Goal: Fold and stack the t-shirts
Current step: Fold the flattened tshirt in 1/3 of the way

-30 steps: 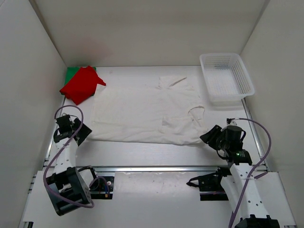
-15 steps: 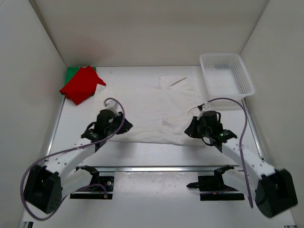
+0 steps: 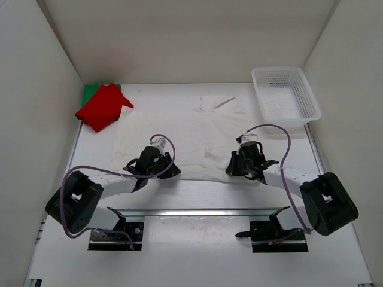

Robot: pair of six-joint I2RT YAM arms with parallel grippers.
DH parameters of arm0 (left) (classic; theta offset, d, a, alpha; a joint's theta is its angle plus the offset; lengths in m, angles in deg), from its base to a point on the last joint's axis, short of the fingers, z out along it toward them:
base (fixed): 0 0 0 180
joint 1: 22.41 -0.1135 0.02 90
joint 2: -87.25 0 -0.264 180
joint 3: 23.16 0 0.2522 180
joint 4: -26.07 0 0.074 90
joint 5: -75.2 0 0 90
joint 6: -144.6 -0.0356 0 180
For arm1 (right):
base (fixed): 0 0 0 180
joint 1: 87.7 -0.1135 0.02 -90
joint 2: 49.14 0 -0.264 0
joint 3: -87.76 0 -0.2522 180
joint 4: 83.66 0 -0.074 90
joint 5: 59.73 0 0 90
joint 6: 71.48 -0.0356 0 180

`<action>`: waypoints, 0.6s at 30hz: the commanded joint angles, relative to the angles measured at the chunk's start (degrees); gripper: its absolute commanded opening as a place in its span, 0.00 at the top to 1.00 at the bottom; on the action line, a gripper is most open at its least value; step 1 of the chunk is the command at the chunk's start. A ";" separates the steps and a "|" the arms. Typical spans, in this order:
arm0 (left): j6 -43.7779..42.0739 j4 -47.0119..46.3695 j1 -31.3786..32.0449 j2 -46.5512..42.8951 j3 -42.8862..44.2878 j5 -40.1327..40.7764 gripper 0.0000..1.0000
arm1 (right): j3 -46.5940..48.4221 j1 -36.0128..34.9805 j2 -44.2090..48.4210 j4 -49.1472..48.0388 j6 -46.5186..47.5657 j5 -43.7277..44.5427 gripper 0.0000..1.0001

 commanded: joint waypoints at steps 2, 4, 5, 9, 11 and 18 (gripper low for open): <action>0.76 -2.41 -2.62 -2.20 -7.72 -1.77 0.67 | -3.67 -0.94 2.70 0.08 -0.54 3.11 1.00; 1.11 -2.41 -2.62 -3.96 -10.55 -1.68 0.65 | -4.30 0.37 5.24 2.27 -0.81 1.09 1.00; 1.19 -1.71 -2.27 -5.19 -11.34 -0.81 0.64 | -4.04 1.34 6.04 3.14 -0.11 -0.14 0.92; 2.42 -0.84 -2.01 -10.46 -11.00 -0.81 0.60 | 4.03 1.53 8.24 7.19 2.53 -0.68 0.76; 1.90 0.84 -1.48 -13.71 -9.24 -0.10 0.60 | 6.68 0.64 7.72 5.63 2.97 -1.29 0.79; 2.42 -0.29 -2.79 -16.10 -8.35 -1.85 0.60 | 16.34 -4.54 -6.76 -2.81 3.24 -9.19 1.00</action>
